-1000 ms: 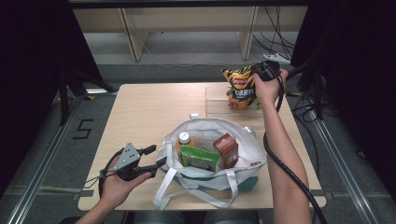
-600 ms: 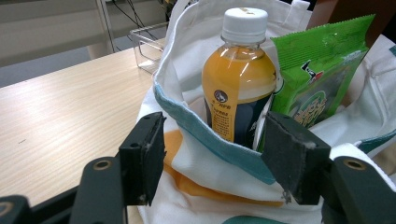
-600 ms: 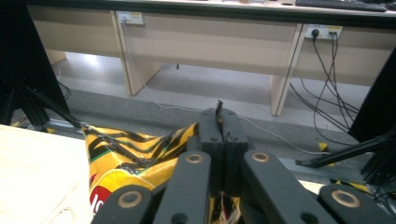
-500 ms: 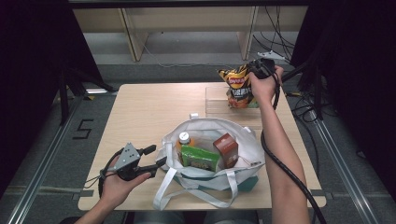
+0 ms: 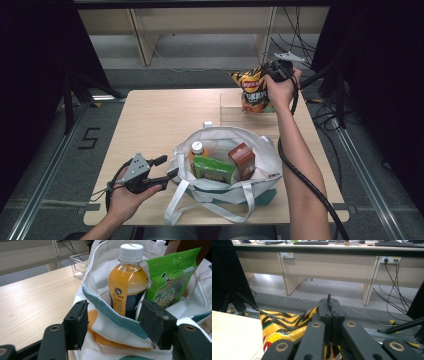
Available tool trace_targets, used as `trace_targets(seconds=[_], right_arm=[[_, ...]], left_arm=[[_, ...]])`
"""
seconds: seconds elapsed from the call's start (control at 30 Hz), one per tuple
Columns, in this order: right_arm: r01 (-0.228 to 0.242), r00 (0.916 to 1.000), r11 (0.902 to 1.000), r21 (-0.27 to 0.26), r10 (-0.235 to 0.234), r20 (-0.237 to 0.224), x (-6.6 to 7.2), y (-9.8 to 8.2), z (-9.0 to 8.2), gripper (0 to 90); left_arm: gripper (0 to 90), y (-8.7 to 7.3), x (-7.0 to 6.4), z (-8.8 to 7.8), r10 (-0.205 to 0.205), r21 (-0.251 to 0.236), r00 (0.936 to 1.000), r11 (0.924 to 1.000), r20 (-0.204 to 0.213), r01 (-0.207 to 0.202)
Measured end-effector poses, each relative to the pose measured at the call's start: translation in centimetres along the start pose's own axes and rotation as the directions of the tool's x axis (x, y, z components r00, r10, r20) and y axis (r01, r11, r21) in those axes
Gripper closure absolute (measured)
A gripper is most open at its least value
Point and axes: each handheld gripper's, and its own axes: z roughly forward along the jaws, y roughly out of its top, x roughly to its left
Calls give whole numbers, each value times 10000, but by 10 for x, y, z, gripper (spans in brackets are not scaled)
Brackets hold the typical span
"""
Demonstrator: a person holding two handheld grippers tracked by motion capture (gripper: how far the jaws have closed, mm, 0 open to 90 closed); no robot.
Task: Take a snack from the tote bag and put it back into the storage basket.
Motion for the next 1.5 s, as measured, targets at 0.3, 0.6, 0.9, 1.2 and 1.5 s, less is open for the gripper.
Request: trace_targets(seconds=[0.3,0.6,0.9,1.2,1.5], right_arm=[[-145,9998,9999,-39,145,-104,2,2,2,900],[-146,9999,9998,98,146,-29,-5,-3,5,900],[76,9962,9992,392,-110,860,-22,-17,9,882],[-299,9928,9975,642,222,1179,-36,-23,5,887],[-332,9899,9974,634,240,1400,-40,-22,1,886]], left_arm=[[386,0,0,0,17,7,10000,10000,-4,-17],[386,0,0,0,9,10,10000,10000,3,-9],[386,-1,0,0,-23,12,10000,10000,9,23],[386,-1,0,0,-24,82,10000,10000,-6,24],[386,0,-1,0,-1,49,10000,10000,11,1]])
